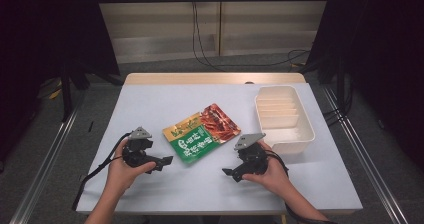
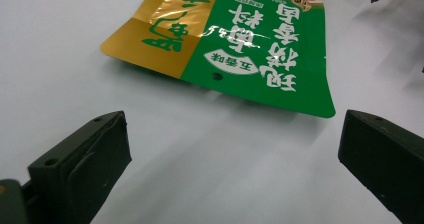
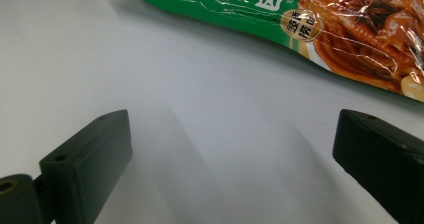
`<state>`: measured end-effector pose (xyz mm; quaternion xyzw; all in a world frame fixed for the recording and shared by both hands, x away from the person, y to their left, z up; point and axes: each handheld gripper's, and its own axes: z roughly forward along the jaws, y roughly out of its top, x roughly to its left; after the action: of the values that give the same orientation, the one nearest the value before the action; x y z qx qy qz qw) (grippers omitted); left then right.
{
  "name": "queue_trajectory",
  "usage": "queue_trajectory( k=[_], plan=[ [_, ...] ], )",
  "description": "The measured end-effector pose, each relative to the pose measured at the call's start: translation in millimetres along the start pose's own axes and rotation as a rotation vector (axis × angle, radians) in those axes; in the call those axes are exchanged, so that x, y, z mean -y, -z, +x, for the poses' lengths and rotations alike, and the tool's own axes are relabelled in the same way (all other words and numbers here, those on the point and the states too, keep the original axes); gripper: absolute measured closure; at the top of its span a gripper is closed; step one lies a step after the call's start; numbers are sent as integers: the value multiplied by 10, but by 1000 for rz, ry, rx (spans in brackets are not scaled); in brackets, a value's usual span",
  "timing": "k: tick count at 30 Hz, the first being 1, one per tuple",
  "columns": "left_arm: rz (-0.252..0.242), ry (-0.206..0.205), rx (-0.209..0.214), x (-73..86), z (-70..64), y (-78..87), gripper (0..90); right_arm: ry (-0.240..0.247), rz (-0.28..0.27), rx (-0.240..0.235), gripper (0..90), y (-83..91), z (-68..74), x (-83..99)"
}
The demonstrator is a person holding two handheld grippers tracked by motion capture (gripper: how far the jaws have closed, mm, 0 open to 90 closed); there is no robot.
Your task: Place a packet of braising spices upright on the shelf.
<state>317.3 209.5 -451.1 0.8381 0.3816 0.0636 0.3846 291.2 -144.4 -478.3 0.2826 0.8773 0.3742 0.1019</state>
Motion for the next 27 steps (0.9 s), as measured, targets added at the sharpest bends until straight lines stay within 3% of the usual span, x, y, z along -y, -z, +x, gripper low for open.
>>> queue_trajectory(
  k=[12,20,23,27],
  plan=[
    [-22,76,54,-53,-42,-131,0,-4,-3,4,25,2,-25,6],
    [0,111,69,-57,-48,-245,0,1,-12,8,26,-10,-21,-6],
    [24,143,78,-61,-39,-314,18,-5,-8,4,27,-10,-15,-11],
    [48,154,82,-73,-61,-387,34,0,-9,3,28,-10,-8,-15]
  ],
)
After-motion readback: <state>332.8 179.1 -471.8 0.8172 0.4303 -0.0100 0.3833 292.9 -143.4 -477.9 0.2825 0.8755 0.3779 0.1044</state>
